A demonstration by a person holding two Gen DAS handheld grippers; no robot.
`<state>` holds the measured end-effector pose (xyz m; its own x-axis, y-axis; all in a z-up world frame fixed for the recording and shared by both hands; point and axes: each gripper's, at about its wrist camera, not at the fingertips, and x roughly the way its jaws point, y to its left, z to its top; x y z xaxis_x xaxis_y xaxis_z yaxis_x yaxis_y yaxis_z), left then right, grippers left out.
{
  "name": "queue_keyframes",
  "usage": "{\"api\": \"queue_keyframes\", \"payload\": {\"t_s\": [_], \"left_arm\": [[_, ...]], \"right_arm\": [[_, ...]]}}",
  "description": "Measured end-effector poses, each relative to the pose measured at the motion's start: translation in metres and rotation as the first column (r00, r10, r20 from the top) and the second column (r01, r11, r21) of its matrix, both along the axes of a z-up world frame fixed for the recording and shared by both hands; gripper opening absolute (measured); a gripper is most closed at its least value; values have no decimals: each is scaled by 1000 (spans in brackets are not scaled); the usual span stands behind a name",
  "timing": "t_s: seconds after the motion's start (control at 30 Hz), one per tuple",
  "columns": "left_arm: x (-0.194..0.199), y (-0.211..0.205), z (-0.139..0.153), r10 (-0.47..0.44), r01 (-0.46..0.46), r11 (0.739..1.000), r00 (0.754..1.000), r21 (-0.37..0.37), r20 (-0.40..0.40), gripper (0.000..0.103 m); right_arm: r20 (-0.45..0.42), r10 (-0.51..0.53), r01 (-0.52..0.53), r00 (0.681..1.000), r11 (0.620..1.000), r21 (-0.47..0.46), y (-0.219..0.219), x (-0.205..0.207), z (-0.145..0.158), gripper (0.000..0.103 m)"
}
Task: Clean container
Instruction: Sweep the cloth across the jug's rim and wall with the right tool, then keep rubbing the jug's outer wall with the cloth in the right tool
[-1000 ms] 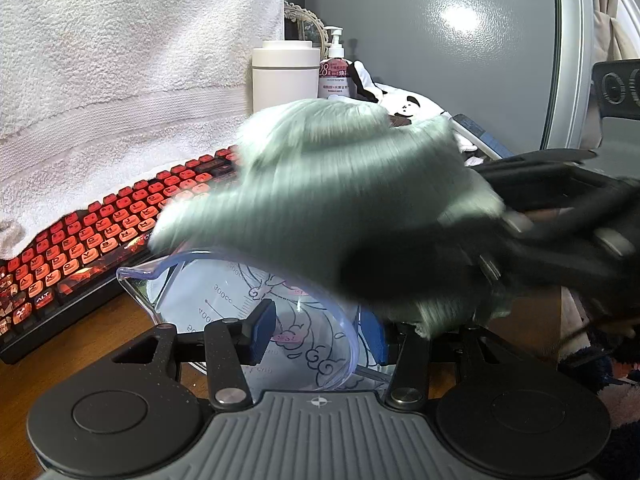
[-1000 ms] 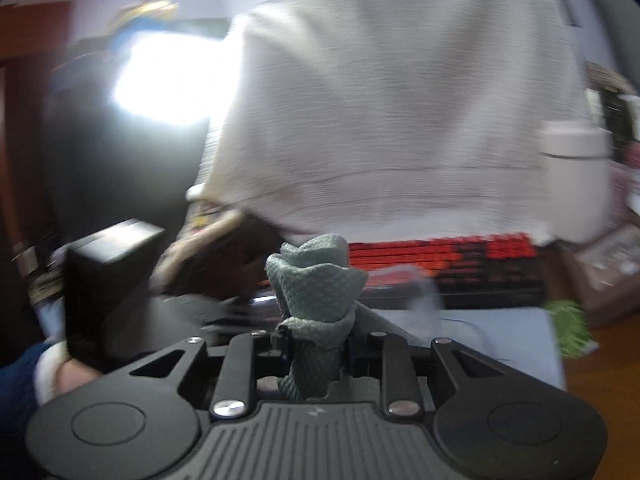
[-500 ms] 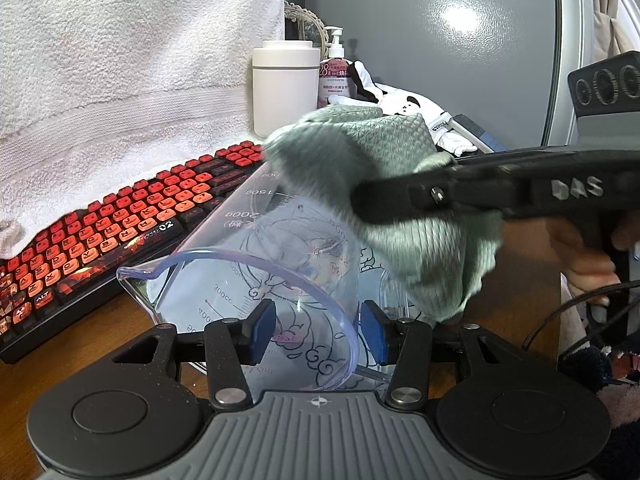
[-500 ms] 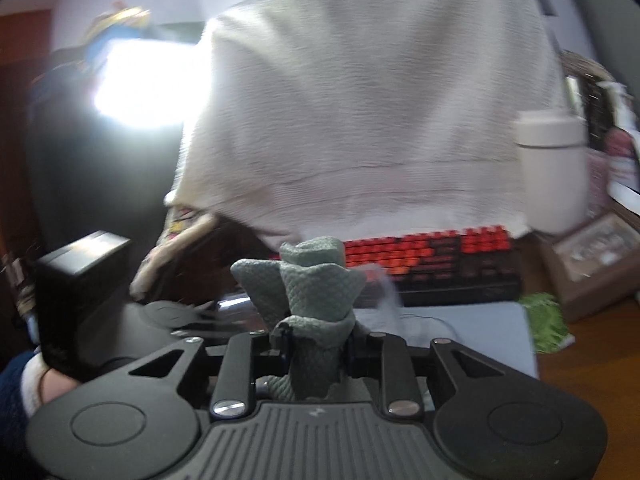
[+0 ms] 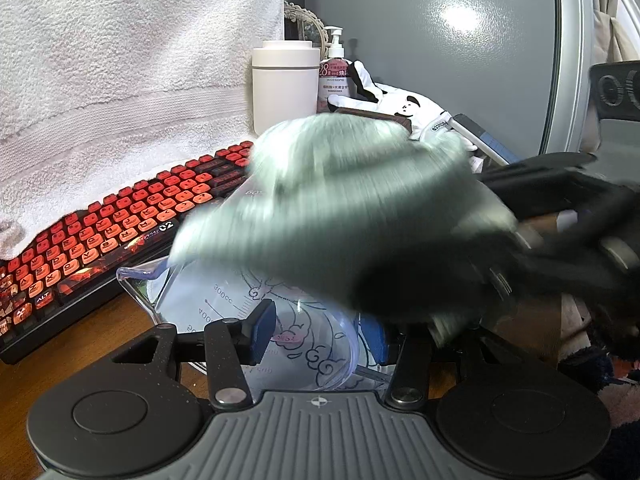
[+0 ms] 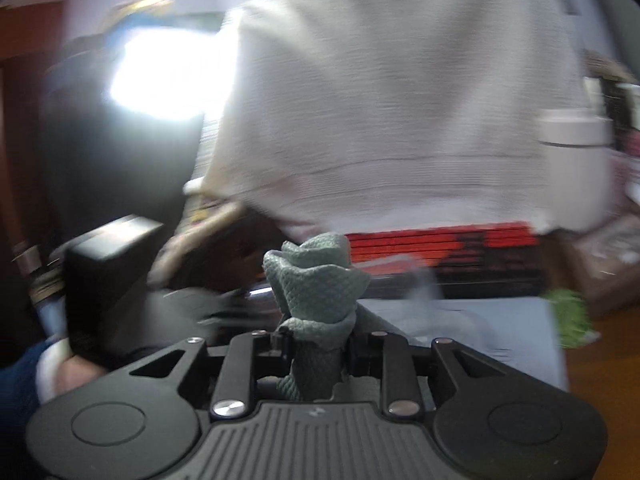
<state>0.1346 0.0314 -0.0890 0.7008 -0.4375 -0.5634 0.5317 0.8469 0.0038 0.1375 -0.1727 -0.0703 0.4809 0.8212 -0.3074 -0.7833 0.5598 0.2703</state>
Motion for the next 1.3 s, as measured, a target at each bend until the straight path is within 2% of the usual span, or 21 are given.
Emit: {"api": "queue_keyframes", "payload": {"t_s": [0.03,0.13,0.4,0.67,0.8,0.93,1.03,1.13,1.3], "left_arm": [[0,0,0,0,0,1000,1000,-1,-1,47],[1,1,0,0,0,1000,1000,-2,-1,47],[0,0,0,1,-1,1000,1000,-1,-1,47],[1,1,0,0,0,1000,1000,0,-1,47],[2,1,0,1,-1,1000,1000,-1,-1,47],[2,1,0,0,0,1000,1000,2,1,47],[2,1,0,0,0,1000,1000,1,0,47],[2,1,-1,0,0,1000,1000,1,0,47],[3,1,-1,0,0,1000,1000,-2,-1,47]], "right_arm": [[15,34,-34,999,999,-6,4,-4,1,24],[68,26,-24,997,999,-35,9,-10,2,23],[28,-94,95,995,995,-15,-11,9,-2,23],[-30,-246,246,969,969,-6,-33,27,-8,23],[-10,-216,216,976,976,-11,-21,18,-6,22],[25,-74,74,997,997,-14,-3,3,0,23],[35,43,-43,998,999,-5,5,-6,3,23],[67,35,-33,997,999,-26,8,-9,2,22],[42,-34,35,999,999,-24,-2,2,1,22]]}}
